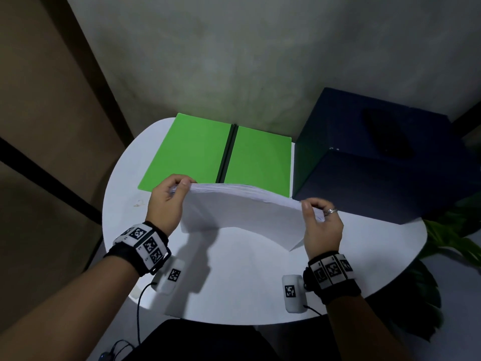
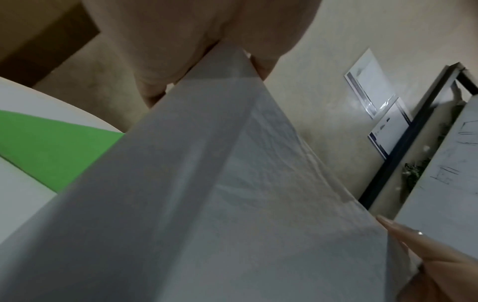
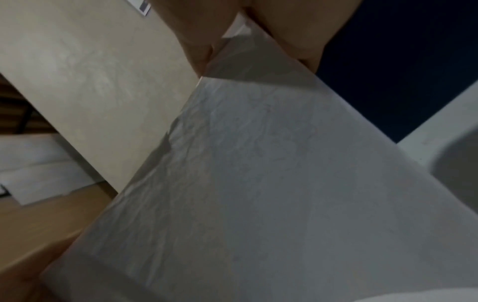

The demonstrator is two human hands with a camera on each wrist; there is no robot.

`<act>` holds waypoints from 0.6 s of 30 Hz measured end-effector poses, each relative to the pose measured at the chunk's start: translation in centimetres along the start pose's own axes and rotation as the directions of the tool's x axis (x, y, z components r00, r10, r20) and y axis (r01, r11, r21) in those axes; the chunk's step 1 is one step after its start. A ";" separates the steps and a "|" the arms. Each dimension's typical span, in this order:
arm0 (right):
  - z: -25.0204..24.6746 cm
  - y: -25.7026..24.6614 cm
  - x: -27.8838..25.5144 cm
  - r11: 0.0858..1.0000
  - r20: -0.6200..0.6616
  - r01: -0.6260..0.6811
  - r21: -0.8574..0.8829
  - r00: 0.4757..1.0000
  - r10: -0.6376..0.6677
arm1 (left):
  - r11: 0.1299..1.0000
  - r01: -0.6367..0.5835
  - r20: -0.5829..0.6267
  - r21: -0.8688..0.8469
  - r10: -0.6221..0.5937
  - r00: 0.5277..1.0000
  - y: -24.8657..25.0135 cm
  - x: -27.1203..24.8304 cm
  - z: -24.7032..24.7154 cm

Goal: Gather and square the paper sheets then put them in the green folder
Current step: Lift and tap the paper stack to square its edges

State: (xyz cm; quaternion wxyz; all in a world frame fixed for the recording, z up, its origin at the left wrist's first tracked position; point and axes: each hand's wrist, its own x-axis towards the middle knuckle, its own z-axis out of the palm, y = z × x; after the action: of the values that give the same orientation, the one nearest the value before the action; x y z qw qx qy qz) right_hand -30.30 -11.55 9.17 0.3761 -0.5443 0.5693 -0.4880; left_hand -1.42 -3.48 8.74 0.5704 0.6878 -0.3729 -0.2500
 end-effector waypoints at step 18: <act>-1.1 -0.2 2.3 0.636 0.424 0.428 -0.642 0.890 -0.170 | 0.434 -0.488 0.414 0.757 0.260 0.873 0.4 1.8 -1.5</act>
State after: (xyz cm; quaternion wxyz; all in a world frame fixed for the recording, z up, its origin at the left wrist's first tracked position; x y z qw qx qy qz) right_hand -31.60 -13.60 9.87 0.1325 -0.8074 0.5445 -0.1845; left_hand 0.71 -4.00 9.64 0.1579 0.7394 -0.6543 0.0163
